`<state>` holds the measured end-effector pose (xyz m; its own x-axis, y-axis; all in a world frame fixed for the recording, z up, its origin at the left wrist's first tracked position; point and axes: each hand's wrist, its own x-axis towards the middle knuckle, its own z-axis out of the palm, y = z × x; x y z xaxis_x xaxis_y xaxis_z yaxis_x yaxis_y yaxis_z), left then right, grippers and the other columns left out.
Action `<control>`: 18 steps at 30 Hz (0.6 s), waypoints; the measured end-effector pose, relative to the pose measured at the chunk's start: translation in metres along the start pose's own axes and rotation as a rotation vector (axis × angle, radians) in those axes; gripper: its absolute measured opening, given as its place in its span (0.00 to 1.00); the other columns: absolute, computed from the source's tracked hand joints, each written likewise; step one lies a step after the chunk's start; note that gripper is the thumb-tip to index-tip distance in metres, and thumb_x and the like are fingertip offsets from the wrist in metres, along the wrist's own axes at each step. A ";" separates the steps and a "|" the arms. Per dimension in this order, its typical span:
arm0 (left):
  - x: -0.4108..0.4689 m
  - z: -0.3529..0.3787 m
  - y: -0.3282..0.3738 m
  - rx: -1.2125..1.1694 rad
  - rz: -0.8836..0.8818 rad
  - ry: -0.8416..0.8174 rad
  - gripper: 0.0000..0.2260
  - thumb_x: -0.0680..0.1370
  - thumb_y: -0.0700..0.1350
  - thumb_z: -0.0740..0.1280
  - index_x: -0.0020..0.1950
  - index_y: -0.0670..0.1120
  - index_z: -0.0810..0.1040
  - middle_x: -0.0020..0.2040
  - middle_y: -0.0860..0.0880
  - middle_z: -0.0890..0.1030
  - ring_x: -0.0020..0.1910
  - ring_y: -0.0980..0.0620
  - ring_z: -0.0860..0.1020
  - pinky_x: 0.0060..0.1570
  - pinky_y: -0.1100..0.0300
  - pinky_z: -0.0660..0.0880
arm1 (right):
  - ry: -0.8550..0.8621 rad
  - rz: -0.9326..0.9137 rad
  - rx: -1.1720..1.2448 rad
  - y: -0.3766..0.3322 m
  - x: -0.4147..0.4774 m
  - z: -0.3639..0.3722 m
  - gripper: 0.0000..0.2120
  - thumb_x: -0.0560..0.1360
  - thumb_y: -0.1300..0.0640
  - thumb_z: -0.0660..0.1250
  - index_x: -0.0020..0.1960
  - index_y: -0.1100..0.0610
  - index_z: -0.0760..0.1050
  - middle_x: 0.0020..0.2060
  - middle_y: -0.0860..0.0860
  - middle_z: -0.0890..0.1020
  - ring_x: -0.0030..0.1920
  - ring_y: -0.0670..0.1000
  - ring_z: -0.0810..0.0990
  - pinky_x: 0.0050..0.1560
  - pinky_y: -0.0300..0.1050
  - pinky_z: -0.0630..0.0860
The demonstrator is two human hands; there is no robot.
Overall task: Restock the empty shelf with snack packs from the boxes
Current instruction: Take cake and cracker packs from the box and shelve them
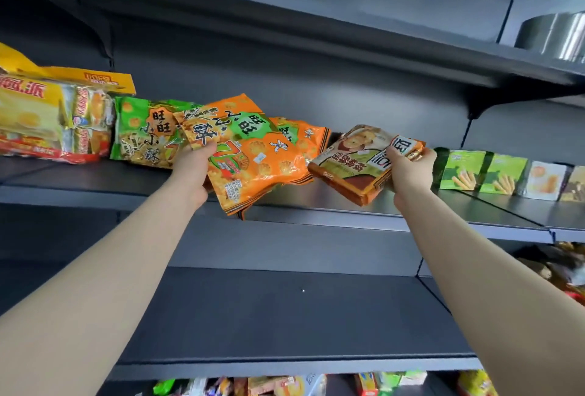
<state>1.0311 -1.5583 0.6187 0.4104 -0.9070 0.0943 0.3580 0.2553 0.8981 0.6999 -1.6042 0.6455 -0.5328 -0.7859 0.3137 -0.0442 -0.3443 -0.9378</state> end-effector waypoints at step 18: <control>0.031 0.145 -0.074 0.001 0.141 0.245 0.11 0.82 0.46 0.65 0.64 0.51 0.75 0.56 0.49 0.83 0.51 0.48 0.83 0.50 0.50 0.80 | -0.395 -0.116 -0.065 0.054 0.204 0.001 0.17 0.72 0.55 0.77 0.57 0.57 0.76 0.46 0.52 0.85 0.43 0.53 0.85 0.51 0.57 0.82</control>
<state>0.8962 -1.6538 0.6174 0.6466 -0.7545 0.1121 0.2818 0.3729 0.8841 0.5893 -1.7836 0.6594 -0.1562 -0.8850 0.4386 -0.1444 -0.4188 -0.8965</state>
